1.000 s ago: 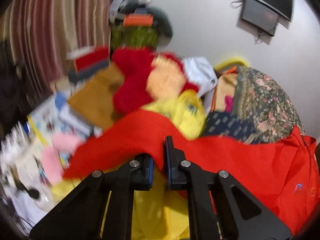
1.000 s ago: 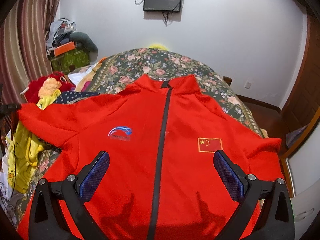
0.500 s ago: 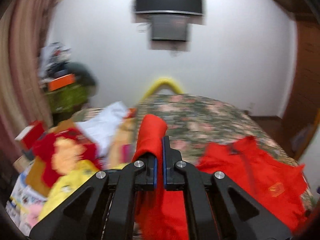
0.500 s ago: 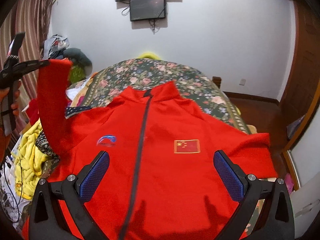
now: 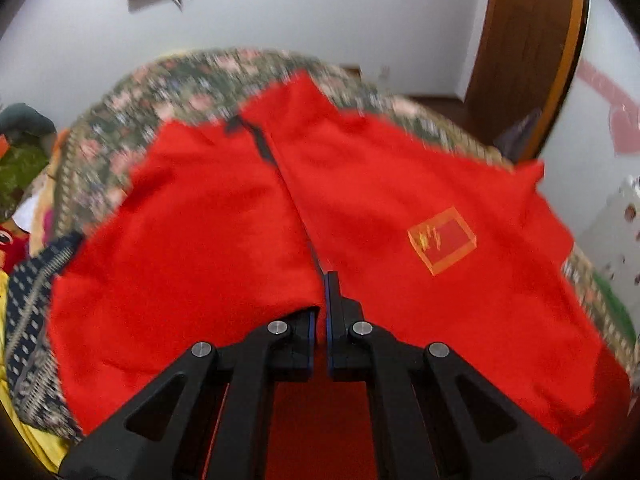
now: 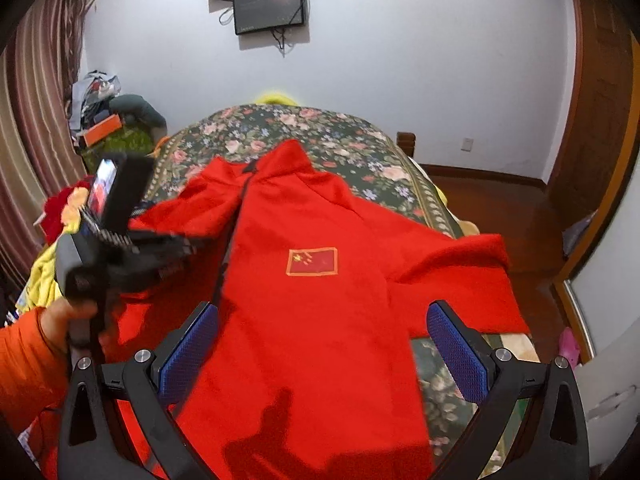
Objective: Fold large clothes
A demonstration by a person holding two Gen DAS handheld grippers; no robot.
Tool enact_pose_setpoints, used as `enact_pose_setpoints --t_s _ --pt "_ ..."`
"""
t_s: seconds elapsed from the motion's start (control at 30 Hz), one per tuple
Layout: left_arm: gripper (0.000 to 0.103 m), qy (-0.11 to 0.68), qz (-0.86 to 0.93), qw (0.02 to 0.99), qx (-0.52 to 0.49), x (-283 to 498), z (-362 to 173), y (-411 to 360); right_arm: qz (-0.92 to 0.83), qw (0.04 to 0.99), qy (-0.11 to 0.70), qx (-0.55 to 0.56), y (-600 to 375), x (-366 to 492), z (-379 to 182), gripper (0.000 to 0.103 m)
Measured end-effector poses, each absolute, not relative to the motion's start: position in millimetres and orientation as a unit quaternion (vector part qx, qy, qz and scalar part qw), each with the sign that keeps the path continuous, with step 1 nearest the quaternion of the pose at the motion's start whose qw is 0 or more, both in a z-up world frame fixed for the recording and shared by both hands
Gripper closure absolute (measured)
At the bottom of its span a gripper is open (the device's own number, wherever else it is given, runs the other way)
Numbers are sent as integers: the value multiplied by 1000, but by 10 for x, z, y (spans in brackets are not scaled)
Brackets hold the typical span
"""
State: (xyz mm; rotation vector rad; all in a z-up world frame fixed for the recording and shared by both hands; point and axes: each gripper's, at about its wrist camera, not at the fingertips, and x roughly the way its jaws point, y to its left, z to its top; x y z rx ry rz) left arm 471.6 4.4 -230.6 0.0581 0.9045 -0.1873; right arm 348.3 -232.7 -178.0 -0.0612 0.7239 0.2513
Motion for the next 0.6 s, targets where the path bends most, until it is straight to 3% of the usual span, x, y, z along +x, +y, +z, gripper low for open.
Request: enact_pose_setpoints --t_s 0.2,0.27,0.4,0.5,0.6 --pt "99 470 -106 876 22 4541 -2566 -55 118 922 367 -45 -2376 3462 -1844 0" --pt "91 476 -117 871 21 4477 -2580 -68 118 921 368 -48 -2348 3448 -1836 0" --pt "45 488 -138 862 14 4262 -2496 4 126 920 367 -59 -2226 3414 -1764 0" --pt "42 482 -139 865 0 4111 -2352 191 137 920 359 -73 -2067 3389 -1667 0" --pt "33 468 -116 876 -5 4022 -2195 453 154 918 355 -83 -1894 3381 -1593 0"
